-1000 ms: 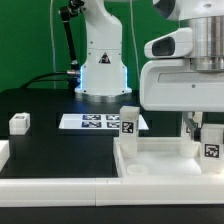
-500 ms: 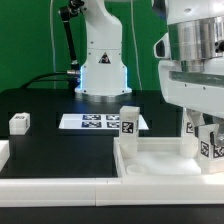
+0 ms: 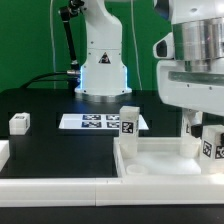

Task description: Assemble square table

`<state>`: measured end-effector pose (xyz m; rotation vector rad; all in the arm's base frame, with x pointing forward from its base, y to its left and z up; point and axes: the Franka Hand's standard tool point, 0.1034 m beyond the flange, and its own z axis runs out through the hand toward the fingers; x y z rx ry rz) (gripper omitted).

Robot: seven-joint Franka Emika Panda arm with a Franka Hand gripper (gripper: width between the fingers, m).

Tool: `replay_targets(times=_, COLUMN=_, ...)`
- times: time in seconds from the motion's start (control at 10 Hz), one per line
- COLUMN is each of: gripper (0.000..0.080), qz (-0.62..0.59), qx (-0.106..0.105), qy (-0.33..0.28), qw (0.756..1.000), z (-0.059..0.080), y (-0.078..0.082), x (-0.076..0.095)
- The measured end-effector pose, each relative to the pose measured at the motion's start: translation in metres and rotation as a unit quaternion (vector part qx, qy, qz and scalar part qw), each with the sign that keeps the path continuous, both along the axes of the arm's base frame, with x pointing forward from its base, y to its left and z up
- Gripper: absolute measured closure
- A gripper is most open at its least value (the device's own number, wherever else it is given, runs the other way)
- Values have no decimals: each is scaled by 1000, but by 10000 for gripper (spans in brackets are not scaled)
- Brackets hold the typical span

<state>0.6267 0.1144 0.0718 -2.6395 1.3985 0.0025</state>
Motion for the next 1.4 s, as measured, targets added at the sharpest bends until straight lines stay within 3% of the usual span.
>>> replay_targets(times=0.1, gripper=166, qz=89, qx=-7, qy=-8, qw=996, z=-1, y=3, x=-1)
replay_targets(times=0.3, gripper=152, qz=128, qx=-9, qy=-15, qw=992, z=-1, y=2, x=0)
replay_targets(times=0.4, gripper=152, qz=195, qx=-20, qy=-21, qw=980, z=-1, y=2, x=0)
replay_targets(times=0.6, gripper=151, qz=403, qx=-62, qy=-39, qw=912, z=3, y=5, x=3)
replay_targets(times=0.8, gripper=151, qz=518, qx=-68, qy=-50, qw=851, z=3, y=4, x=4)
replay_targets(times=0.9, gripper=151, qz=517, qx=-68, qy=-51, qw=852, z=3, y=4, x=4)
replay_targets(times=1.0, gripper=237, qz=504, qx=-67, qy=-50, qw=860, z=3, y=5, x=4)
replay_targets(times=1.1, gripper=237, qz=501, qx=-66, qy=-49, qw=861, z=3, y=4, x=4)
replay_targets(times=1.2, gripper=445, qz=476, qx=-64, qy=-47, qw=876, z=3, y=5, x=3)
replay_targets(times=1.3, gripper=509, qz=434, qx=-62, qy=-43, qw=898, z=3, y=4, x=4)
replay_targets(times=1.4, gripper=509, qz=404, qx=-61, qy=-40, qw=912, z=3, y=4, x=4)
